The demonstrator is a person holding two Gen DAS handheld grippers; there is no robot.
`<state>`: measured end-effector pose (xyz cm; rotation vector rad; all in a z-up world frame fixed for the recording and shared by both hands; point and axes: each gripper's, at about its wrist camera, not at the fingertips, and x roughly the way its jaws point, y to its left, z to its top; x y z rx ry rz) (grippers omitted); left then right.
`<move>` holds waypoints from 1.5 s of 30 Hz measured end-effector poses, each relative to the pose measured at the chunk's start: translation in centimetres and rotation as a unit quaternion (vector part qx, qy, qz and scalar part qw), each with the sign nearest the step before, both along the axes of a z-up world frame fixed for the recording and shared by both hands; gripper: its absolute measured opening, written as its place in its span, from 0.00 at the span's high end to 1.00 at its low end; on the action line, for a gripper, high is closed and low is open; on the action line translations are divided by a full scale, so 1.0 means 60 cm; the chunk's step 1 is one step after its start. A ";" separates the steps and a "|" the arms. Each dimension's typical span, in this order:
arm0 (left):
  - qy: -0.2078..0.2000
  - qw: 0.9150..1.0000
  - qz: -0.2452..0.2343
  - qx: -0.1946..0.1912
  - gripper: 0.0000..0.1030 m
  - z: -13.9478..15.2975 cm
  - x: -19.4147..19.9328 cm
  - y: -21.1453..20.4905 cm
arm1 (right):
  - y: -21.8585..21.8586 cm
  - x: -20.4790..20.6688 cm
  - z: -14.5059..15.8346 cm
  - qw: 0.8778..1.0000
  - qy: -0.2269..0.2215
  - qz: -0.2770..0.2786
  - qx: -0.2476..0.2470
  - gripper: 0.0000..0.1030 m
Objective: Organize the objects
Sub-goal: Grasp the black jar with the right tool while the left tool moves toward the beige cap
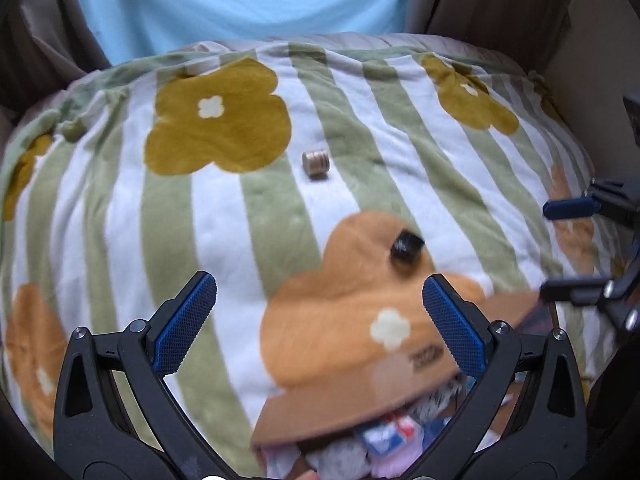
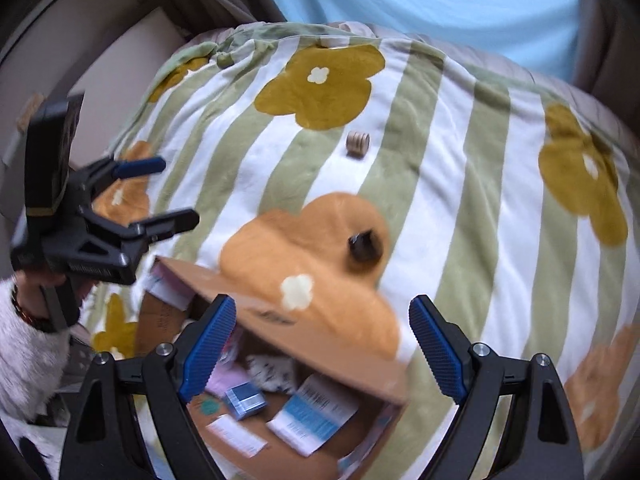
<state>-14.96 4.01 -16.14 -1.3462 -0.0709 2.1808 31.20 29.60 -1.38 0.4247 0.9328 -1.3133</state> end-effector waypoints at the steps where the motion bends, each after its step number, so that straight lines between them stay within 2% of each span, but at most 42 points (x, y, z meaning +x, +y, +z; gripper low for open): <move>1: -0.005 1.000 -0.001 0.002 0.00 -0.006 -0.016 0.009 | -0.012 -0.002 -0.003 1.000 0.005 0.001 0.001 0.16; 10: -0.038 0.999 0.000 0.020 0.01 -0.086 -0.147 0.088 | -0.123 -0.029 -0.062 0.998 0.052 -0.001 0.033 0.17; 13: -0.042 0.999 -0.001 0.016 0.03 -0.106 -0.179 0.112 | -0.145 -0.027 -0.087 0.995 0.089 0.007 0.045 0.17; 19: -0.055 0.998 -0.004 0.015 0.08 -0.143 -0.236 0.157 | -0.183 -0.033 -0.117 0.991 0.120 0.017 0.063 0.28; 24: -0.059 0.998 -0.006 0.006 0.18 -0.169 -0.265 0.183 | -0.208 -0.035 -0.130 0.988 0.133 0.027 0.072 0.38; 28: -0.070 0.997 -0.010 0.004 0.23 -0.192 -0.280 0.195 | -0.221 -0.034 -0.139 0.985 0.148 0.036 0.076 0.41; 30: -0.076 0.997 -0.012 0.004 0.35 -0.202 -0.286 0.202 | -0.227 -0.034 -0.144 0.984 0.155 0.040 0.078 0.43; 34: -0.084 0.996 -0.016 0.000 0.39 -0.220 -0.292 0.214 | -0.235 -0.036 -0.151 0.983 0.161 0.041 0.084 0.49; 36: -0.084 0.996 -0.019 -0.005 0.52 -0.226 -0.293 0.219 | -0.236 -0.036 -0.155 0.982 0.160 0.043 0.087 0.52; 37: -0.084 0.996 -0.020 -0.007 0.55 -0.228 -0.294 0.221 | -0.237 -0.036 -0.157 0.982 0.160 0.043 0.090 0.54; 39: -0.084 0.996 -0.021 -0.001 0.67 -0.230 -0.295 0.222 | -0.237 -0.037 -0.161 0.981 0.160 0.045 0.097 0.65; 45: -0.071 0.997 -0.028 -0.010 0.76 -0.230 -0.293 0.230 | -0.235 -0.043 -0.159 0.983 0.155 0.040 0.091 0.68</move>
